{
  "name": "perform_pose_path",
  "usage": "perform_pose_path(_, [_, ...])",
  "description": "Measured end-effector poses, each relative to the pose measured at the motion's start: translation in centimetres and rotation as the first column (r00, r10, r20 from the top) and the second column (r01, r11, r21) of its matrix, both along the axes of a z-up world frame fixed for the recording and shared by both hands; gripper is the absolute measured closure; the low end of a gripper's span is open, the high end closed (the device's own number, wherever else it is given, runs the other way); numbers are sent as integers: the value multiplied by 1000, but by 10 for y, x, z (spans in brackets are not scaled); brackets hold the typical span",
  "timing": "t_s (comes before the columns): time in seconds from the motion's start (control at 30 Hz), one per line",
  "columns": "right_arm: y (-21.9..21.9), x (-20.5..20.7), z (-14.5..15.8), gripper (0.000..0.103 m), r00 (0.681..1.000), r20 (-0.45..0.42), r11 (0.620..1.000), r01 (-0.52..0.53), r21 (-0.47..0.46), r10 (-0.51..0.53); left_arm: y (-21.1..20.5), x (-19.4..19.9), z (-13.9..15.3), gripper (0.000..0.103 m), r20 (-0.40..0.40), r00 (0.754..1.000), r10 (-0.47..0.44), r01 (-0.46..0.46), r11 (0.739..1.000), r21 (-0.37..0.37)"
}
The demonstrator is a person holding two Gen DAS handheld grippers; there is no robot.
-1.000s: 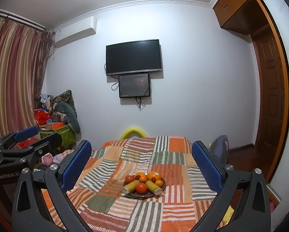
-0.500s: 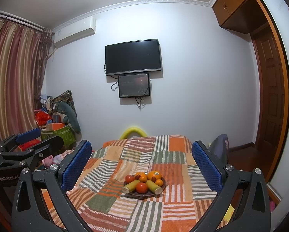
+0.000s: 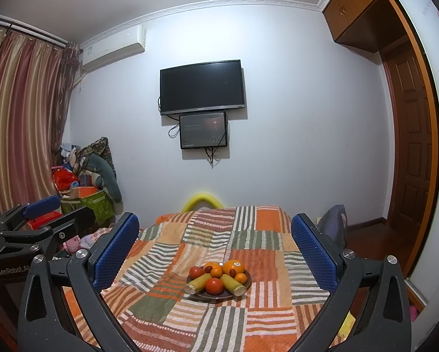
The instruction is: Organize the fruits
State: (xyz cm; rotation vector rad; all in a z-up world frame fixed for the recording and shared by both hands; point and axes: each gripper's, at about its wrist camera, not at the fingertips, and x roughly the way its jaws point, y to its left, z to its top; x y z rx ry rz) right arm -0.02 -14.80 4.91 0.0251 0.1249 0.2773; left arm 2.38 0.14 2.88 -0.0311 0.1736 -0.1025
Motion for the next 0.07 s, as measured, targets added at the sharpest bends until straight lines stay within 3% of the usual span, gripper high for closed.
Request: perform_pose_path(0.07, [0, 0, 0, 0, 1000, -2, 1000, -3, 0, 3, 0, 1, -1, 0, -3, 1000, 5, -5, 1000, 1])
